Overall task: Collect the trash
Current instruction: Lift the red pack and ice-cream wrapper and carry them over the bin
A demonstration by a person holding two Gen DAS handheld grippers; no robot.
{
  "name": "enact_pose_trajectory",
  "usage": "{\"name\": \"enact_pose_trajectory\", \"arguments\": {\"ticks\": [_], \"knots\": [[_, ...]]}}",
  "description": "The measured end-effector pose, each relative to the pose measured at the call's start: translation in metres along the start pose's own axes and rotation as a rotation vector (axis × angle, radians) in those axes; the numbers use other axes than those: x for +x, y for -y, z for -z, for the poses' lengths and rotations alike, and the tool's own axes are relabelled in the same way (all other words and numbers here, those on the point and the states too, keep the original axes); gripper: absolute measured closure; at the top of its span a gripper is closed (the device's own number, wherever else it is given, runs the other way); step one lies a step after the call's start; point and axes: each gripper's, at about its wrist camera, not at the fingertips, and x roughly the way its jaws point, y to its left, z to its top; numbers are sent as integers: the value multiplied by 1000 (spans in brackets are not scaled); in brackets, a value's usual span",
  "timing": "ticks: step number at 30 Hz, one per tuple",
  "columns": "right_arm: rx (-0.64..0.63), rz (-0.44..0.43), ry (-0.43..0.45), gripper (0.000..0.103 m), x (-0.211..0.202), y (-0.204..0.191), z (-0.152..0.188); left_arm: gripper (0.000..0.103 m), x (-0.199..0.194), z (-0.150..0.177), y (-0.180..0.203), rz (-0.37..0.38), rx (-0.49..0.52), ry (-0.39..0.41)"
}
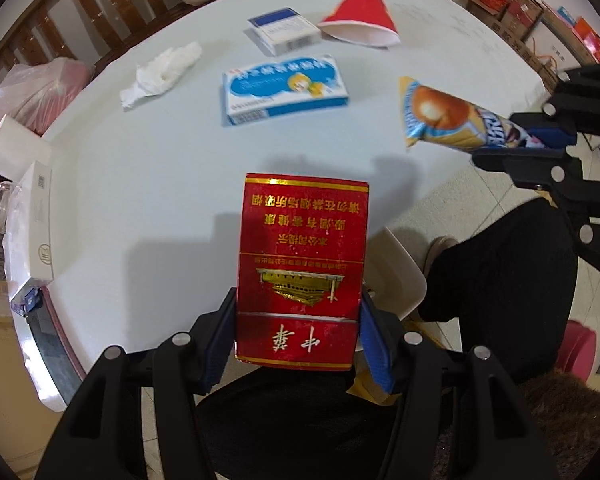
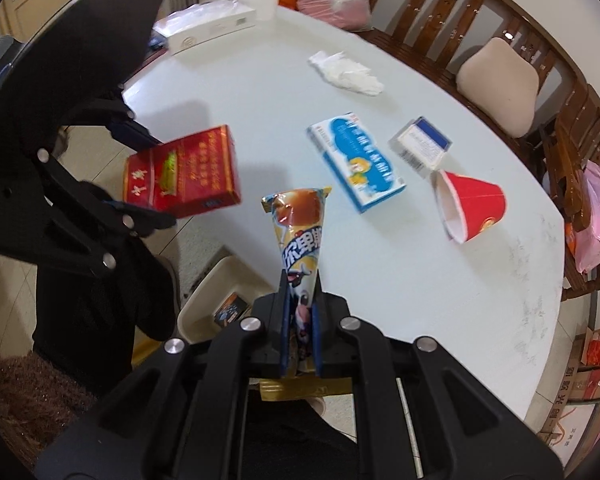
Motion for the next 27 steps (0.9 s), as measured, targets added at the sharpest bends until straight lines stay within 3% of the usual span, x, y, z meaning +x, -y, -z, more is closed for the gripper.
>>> {"name": "enact_pose_trajectory", "arguments": {"ticks": [27], "knots": [[-45, -6, -50, 94, 51, -48, 58, 48, 87, 48, 48, 48, 51, -58]]}}
